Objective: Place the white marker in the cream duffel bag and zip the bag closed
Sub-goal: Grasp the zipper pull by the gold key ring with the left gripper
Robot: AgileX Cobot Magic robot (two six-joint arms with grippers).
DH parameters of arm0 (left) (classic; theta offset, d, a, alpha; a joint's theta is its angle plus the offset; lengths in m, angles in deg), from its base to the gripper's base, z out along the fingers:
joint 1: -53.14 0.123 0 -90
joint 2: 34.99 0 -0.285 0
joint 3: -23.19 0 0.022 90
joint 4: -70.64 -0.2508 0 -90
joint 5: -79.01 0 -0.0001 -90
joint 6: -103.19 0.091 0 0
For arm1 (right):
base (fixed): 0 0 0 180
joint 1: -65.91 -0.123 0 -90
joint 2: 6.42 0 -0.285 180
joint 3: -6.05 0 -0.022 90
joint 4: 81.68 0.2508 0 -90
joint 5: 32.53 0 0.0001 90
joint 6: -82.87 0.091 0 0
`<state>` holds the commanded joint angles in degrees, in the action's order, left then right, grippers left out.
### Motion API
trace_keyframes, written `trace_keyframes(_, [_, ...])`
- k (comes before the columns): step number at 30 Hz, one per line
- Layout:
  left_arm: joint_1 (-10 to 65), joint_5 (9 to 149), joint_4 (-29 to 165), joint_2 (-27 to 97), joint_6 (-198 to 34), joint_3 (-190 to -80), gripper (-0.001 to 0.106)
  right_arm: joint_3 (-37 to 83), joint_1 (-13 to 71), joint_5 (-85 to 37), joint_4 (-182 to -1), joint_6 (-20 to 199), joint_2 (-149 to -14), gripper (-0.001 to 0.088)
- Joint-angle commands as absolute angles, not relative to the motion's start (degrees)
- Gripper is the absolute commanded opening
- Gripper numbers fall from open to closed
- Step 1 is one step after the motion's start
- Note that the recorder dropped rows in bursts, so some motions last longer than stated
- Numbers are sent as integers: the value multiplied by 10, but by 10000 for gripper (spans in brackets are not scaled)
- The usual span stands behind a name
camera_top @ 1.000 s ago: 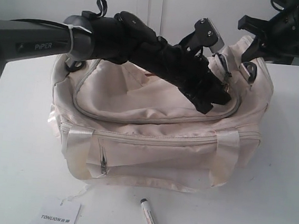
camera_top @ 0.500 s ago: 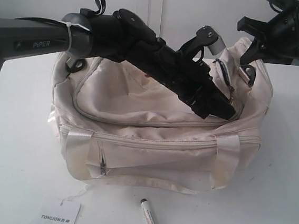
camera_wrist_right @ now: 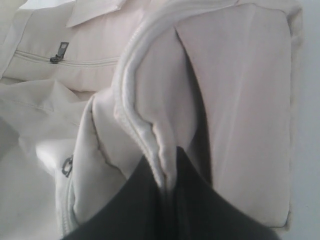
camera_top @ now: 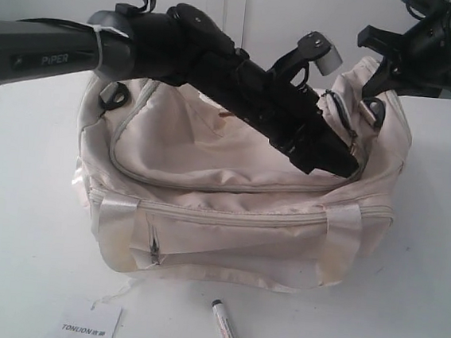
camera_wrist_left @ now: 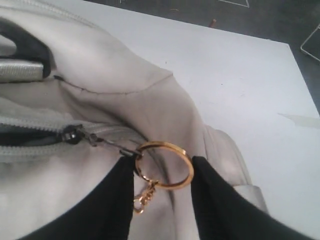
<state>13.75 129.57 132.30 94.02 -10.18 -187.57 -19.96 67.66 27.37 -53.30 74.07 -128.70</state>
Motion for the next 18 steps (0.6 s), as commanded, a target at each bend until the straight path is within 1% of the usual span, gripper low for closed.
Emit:
trace_keyframes(6, [137,1307,1325,928,-117,-1876,0,-200,677,270,-528,744,-1287,0])
trace_keyframes(18, [137,1386,1330,928,-118,-1876,0,-200,677,244,-522,772,-1287,0])
